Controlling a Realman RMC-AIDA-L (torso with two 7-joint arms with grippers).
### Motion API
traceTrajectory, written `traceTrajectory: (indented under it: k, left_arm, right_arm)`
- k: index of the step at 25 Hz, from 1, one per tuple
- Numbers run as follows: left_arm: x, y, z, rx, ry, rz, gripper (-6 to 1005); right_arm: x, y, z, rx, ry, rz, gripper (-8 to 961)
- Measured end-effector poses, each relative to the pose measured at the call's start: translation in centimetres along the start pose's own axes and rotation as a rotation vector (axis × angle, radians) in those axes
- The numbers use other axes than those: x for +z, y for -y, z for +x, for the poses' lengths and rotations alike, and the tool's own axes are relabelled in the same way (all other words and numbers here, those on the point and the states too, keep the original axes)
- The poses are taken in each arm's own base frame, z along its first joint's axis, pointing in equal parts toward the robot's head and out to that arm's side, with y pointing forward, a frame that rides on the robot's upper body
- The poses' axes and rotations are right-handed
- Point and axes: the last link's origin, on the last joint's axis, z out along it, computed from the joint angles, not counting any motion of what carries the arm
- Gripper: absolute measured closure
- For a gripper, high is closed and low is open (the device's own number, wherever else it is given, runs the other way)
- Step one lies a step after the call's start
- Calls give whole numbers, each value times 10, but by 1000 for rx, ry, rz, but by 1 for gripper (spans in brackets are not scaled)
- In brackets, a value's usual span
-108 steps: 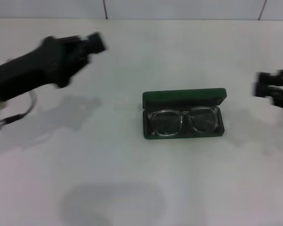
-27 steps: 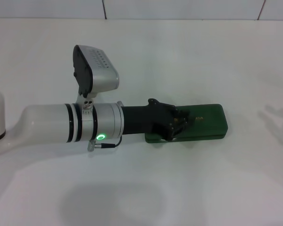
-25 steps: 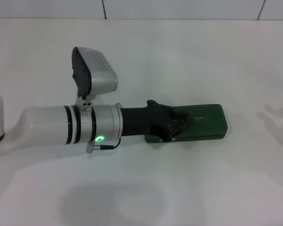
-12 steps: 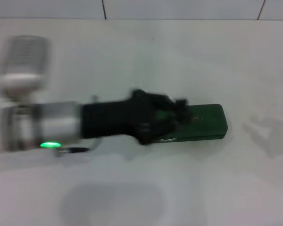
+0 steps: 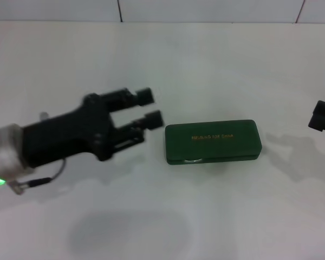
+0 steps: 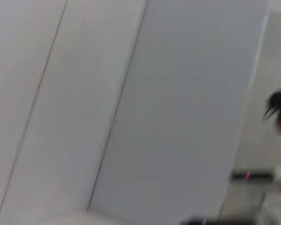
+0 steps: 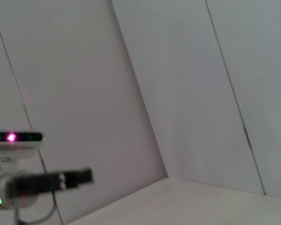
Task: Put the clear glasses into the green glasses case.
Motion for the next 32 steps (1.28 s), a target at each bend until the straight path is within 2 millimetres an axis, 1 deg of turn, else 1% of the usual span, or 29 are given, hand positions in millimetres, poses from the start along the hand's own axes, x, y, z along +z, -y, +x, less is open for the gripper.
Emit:
traceTrajectory:
  k: [4,7,10,13,16,18,20,21,22,23,24,27,29,32]
  left_arm:
    - [20,12,-24,-2,134,51,477]
    - [35,17,-40,-25,226,59,478]
    - [43,20,-51,-26,279,61,479]
    - [47,16,-60,-1,316,42,479]
    - [46,14,-63,8,315,39,479]
    - [46,11,-61,16,296,20,476]
    - [45,4,-54,48,259,-37,474]
    - [42,1,-47,74,229,-78,472]
    - [42,1,-47,74,229,-78,471]
    - [35,-3,-34,108,189,-127,470]
    - [25,-3,-22,112,158,-141,457]
    - [12,2,-12,88,139,-120,418]
    - [6,3,-11,74,142,-104,392]
    - [0,3,-11,56,148,-95,309]
  right_arm:
    - [2,1,-3,-8,3,-7,632]
    - [1,2,-4,-8,3,-6,624]
    - [-3,1,-2,1,4,9,616]
    - [-5,2,0,5,1,20,608]
    - [-5,2,0,6,-3,24,600]
    - [-3,2,1,4,-20,9,595]
    - [3,0,1,-4,-52,-32,590]
    - [6,-2,1,-6,-66,-59,587]
    - [9,-4,1,-5,-76,-86,584]
    - [13,-8,1,-5,-84,-124,582]
    - [15,-10,1,-5,-88,-145,579]
    - [24,-19,0,-9,-93,-237,571]
    - [29,-24,-2,-13,-91,-278,485]
    - [36,-28,-3,-26,-95,-331,355]
